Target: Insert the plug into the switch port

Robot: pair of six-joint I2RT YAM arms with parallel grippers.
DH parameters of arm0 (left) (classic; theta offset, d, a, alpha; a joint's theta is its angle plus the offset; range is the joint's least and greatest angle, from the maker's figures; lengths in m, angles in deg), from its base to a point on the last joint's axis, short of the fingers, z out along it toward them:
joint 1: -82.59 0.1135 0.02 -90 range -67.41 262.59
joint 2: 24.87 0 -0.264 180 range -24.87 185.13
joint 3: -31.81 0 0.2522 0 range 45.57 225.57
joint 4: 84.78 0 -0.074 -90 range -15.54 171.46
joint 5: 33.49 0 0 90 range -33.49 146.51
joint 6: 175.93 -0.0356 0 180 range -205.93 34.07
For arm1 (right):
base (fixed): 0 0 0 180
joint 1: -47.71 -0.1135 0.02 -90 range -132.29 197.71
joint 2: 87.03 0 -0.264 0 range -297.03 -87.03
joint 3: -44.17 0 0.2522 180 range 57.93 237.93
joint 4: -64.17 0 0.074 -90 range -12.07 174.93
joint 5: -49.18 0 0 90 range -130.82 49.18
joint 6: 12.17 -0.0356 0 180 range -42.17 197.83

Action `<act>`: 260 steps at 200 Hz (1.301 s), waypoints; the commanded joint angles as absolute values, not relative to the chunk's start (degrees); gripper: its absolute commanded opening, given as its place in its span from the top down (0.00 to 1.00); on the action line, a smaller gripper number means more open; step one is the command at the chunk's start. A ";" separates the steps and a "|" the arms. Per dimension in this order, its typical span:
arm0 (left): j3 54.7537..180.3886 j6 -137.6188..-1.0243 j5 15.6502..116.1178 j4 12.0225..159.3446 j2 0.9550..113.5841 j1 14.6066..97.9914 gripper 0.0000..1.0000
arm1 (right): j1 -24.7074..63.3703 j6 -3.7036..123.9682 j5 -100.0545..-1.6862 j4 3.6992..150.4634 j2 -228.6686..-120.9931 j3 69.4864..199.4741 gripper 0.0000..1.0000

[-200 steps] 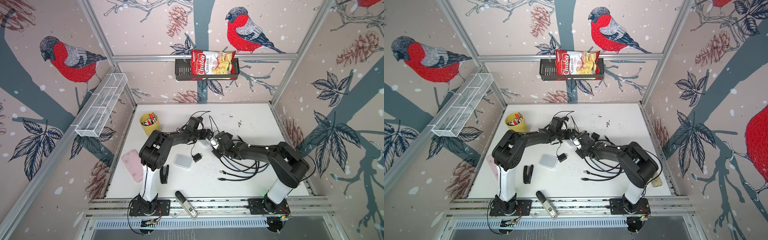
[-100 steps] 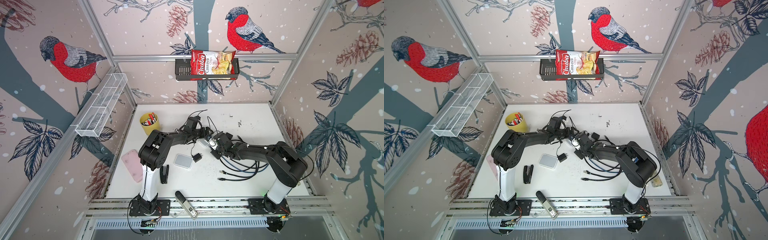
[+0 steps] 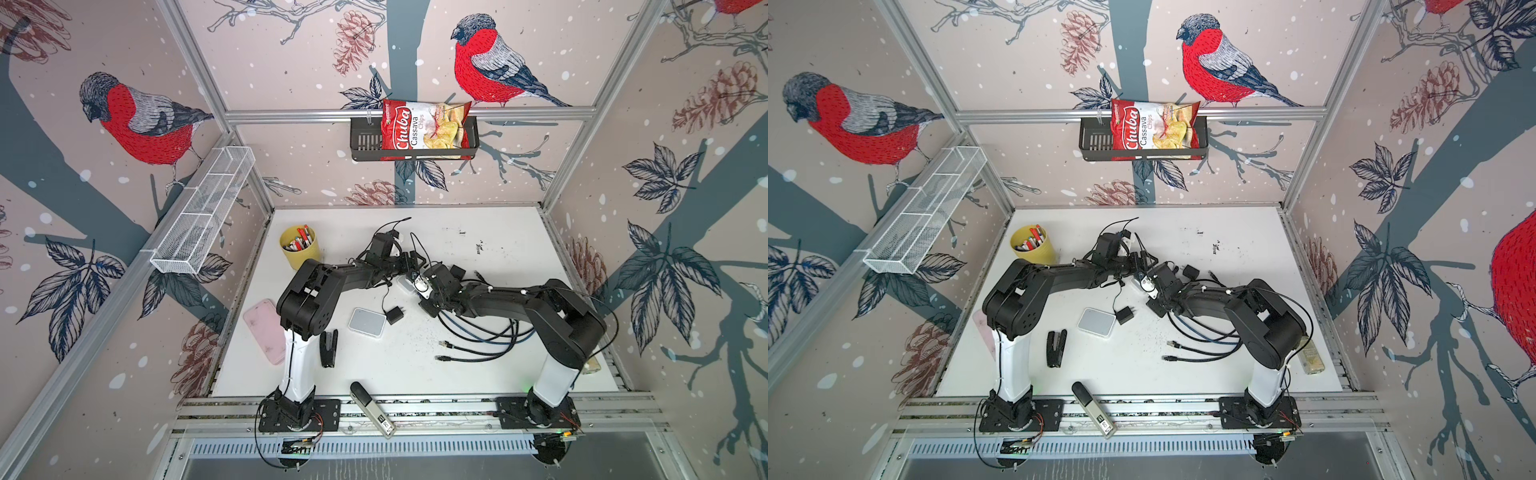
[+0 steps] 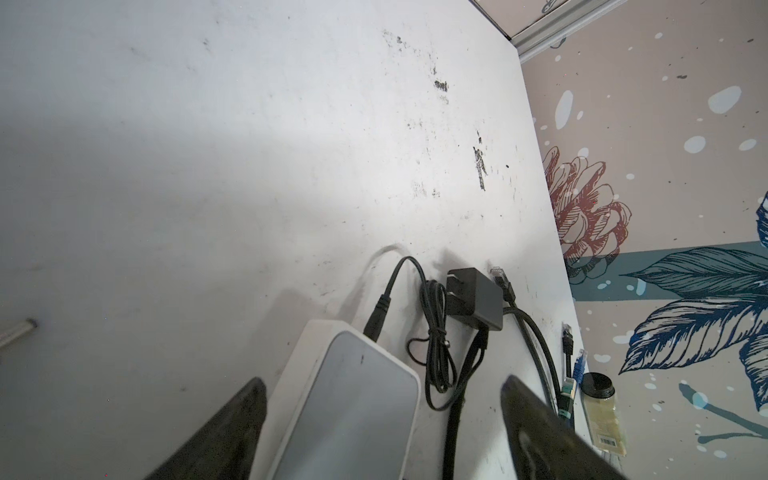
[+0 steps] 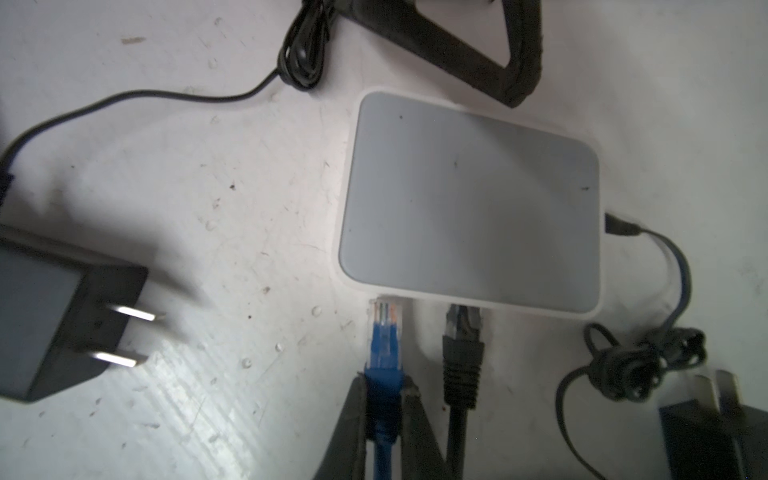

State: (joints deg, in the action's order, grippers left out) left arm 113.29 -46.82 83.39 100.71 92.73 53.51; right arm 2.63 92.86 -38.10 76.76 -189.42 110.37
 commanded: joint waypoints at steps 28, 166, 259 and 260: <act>112.47 -46.22 85.60 102.32 93.16 53.08 0.13 | 2.70 92.09 -36.80 73.05 -189.89 111.06 0.93; 112.10 -46.14 85.26 101.87 93.48 52.53 0.13 | 3.07 90.21 -35.90 64.58 -189.04 109.57 0.93; 112.18 -45.85 85.64 102.29 94.04 51.76 0.14 | 2.62 88.73 -37.02 60.80 -188.68 108.98 0.92; 112.14 -45.81 85.62 102.29 94.04 51.75 0.14 | 2.62 88.73 -37.03 60.75 -188.65 108.98 0.92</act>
